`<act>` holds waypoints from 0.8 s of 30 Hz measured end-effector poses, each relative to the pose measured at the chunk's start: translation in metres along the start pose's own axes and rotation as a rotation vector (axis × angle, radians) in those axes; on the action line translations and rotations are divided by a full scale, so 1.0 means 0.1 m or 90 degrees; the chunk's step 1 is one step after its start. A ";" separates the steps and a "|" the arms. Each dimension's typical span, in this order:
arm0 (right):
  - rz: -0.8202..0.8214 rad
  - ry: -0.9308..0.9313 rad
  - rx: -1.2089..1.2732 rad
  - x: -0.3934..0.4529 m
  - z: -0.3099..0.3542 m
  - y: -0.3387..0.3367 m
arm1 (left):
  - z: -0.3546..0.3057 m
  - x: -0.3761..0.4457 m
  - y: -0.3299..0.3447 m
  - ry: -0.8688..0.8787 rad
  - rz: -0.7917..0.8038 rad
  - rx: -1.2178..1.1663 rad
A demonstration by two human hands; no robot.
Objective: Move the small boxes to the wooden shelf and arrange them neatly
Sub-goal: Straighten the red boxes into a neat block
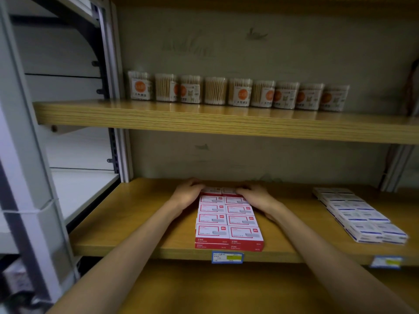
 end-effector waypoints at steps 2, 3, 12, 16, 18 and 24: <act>0.038 -0.016 -0.003 -0.01 0.07 0.11 | -0.03 0.01 0.08 0.006 0.026 0.036; 0.044 -0.017 -0.003 -0.01 0.08 0.14 | -0.02 0.01 0.10 0.008 0.033 0.053; 0.060 0.012 0.006 -0.04 0.02 0.12 | -0.06 -0.03 0.14 0.019 0.051 0.087; 0.063 0.033 -0.012 -0.02 -0.03 0.15 | -0.07 -0.06 0.15 0.008 0.054 0.117; 0.053 0.033 -0.032 0.02 -0.04 0.16 | -0.04 -0.02 0.15 0.006 0.044 0.136; 0.008 0.047 -0.065 0.03 -0.07 0.14 | -0.06 -0.06 0.22 -0.021 0.083 0.201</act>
Point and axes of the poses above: each hand's wrist, its own x-axis towards the middle knuckle, its own y-axis out of the palm, z = x × y, the point moved 9 cm from there along x, towards the middle knuckle
